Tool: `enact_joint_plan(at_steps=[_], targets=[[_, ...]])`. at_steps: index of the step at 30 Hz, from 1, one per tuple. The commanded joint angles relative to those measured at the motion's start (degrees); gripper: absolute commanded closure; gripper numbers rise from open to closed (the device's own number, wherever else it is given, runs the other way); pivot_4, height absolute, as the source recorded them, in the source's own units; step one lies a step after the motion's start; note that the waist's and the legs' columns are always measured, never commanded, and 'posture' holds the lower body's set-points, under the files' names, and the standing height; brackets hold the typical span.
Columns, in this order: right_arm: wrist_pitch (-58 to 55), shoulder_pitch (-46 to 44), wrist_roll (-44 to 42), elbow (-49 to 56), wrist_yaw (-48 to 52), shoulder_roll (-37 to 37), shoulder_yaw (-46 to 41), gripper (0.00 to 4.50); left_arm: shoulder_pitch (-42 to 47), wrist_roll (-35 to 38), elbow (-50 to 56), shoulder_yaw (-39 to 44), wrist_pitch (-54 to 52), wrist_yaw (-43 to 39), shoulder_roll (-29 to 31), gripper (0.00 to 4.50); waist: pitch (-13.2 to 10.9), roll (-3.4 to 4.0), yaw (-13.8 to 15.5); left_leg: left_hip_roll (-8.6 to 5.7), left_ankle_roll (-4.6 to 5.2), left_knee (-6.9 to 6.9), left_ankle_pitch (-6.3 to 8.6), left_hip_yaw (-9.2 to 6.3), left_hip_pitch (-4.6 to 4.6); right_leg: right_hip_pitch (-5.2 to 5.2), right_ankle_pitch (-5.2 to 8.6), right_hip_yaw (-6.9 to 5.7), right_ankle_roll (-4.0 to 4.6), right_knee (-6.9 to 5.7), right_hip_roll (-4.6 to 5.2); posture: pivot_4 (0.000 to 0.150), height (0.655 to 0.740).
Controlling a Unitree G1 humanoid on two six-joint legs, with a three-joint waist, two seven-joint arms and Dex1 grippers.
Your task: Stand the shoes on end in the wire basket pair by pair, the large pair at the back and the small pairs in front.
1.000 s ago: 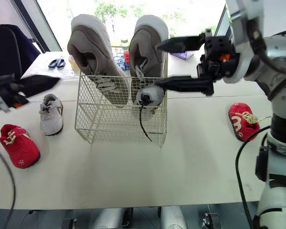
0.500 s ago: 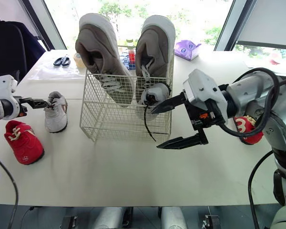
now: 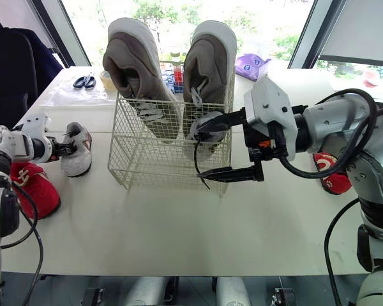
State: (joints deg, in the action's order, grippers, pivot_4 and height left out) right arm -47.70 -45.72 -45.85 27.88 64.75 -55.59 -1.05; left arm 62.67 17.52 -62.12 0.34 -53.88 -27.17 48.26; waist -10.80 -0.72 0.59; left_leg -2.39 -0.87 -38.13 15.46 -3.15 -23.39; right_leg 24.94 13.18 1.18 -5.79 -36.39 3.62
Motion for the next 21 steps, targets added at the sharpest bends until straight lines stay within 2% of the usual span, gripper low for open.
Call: enact_joint_plan(at_steps=[1, 6, 11, 13, 17, 18, 21], targets=[[0.03, 0.15, -0.29, 0.23, -0.09, -1.57, -2.41, 0.00, 1.05, -2.45, -2.45, 1.14, 1.14, -0.63, -1.37, 4.48, 0.01, -0.01, 0.16, 0.00, 0.00, 0.00, 0.00, -0.01, 0.00, -0.01, 0.00, -0.01, 0.00, -0.01, 0.00, 0.150, 0.7400], [-1.39, 0.28, -1.93, -1.28, 1.36, -4.08, -4.10, 0.00, 1.79, -3.25, 0.18, 3.94, 1.34, 0.87, -3.60, 4.48, 0.04, -0.01, 0.34, -0.07, 0.00, -0.05, 0.00, -0.07, 0.01, -0.07, -0.02, -0.04, -0.03, -0.02, 0.07, 0.150, 0.7400], [-2.55, -1.23, -1.96, -1.42, 2.73, -4.66, -2.17, 0.00, 2.93, -1.38, 6.82, 11.10, -0.55, 9.63, -7.37, 4.48, 0.03, -0.04, 0.97, -0.07, -0.01, -0.15, -0.01, -0.19, 0.00, -0.14, -0.03, -0.09, -0.06, -0.03, 0.11, 0.150, 0.7400], [-3.21, -1.27, -2.15, -2.13, 2.58, -4.26, -2.02, 0.00, 2.58, -0.86, 10.04, 13.04, -2.04, 10.80, -8.32, 4.48, 0.01, -0.15, 0.99, -0.07, -0.01, -0.17, -0.01, -0.19, -0.02, -0.13, -0.05, -0.08, -0.07, -0.02, 0.13, 0.150, 0.7400], [-1.44, -0.02, -0.84, -0.72, 0.79, -3.16, -2.23, 0.00, -1.03, -1.89, 22.57, 11.04, 1.90, 6.55, -8.08, 4.48, -0.03, -0.27, 0.02, -0.05, -0.02, -0.12, 0.00, -0.16, -0.21, 0.09, -0.06, -0.03, -0.07, 0.02, 0.16, 0.150, 0.7400], [-1.61, -1.02, -1.12, -0.54, 0.08, -2.32, -1.88, 0.00, -1.20, -1.62, 23.82, 12.15, 2.83, 6.58, -7.65, 4.48, -0.03, -0.27, -0.17, -0.05, -0.02, -0.09, 0.00, -0.11, -0.22, 0.17, -0.06, 0.04, -0.07, 0.00, 0.17, 0.150, 0.7400], [-1.98, -2.62, -2.68, -1.67, -1.02, -0.15, -2.50, 0.00, -4.65, 0.01, 36.31, 18.15, 8.20, 8.43, -6.98, 4.48, -0.03, -0.27, -0.95, 0.00, -0.08, 0.01, -0.03, -0.01, -0.25, 0.37, -0.07, 0.15, -0.04, -0.03, 0.13, 0.150, 0.7400]])
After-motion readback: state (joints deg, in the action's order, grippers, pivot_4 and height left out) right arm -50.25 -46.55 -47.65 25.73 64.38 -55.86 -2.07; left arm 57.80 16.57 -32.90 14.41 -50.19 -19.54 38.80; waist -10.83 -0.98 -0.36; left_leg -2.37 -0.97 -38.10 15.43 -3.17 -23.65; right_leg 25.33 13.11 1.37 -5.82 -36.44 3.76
